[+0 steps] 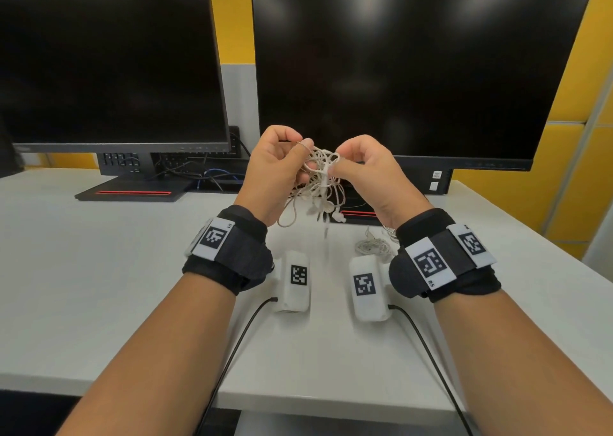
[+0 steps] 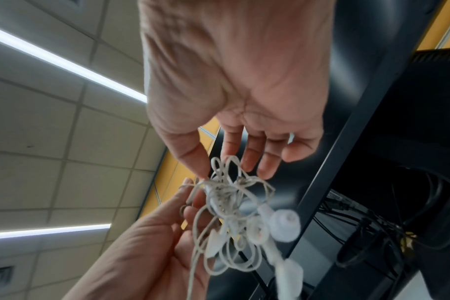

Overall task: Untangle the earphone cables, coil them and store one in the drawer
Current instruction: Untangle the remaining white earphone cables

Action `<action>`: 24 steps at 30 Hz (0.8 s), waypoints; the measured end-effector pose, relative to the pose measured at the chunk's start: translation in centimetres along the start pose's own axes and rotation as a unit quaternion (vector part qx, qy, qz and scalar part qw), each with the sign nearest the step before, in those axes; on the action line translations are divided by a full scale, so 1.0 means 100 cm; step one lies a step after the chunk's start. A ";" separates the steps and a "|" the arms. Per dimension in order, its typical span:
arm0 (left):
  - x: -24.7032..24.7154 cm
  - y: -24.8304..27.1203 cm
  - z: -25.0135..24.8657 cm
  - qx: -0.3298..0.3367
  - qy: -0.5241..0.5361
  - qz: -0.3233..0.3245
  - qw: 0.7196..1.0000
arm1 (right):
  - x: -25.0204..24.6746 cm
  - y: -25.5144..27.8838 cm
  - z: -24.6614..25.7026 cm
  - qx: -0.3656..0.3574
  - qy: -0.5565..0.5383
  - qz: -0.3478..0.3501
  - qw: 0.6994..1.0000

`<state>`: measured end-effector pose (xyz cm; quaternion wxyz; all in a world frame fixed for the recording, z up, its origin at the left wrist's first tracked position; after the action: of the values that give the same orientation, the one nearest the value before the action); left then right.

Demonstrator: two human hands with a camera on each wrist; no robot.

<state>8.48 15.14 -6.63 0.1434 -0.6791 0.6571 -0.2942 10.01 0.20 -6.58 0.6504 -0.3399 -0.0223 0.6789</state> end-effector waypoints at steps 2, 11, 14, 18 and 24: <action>0.005 0.002 -0.001 -0.005 0.026 0.023 0.999 | 0.001 0.000 -0.001 0.006 -0.024 0.012 1.000; 0.018 0.008 -0.007 -0.037 0.056 0.064 0.996 | -0.006 -0.002 -0.005 0.002 -0.017 -0.028 0.999; 0.005 0.004 -0.003 -0.034 -0.015 0.022 0.999 | -0.014 -0.004 -0.009 0.026 -0.056 -0.055 0.997; 0.004 0.004 0.006 -0.085 -0.047 0.032 0.995 | -0.010 -0.001 -0.009 0.049 -0.128 -0.024 0.990; 0.022 0.011 0.011 -0.099 -0.075 0.120 0.985 | -0.006 0.000 -0.005 0.031 -0.071 -0.035 0.996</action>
<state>8.13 12.71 -7.68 0.1585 -0.6259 0.7474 -0.1564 10.25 -0.57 -6.73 0.6808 -0.2692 -0.0595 0.6785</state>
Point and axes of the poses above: each hand's wrist, its own y-axis away from the middle knuckle, its own x-axis out of the palm, z = x × y, the point moved 8 cm from there along -y, towards the middle knuckle, and after that the axes turned 9 degrees about y, right-handed, at the moved point
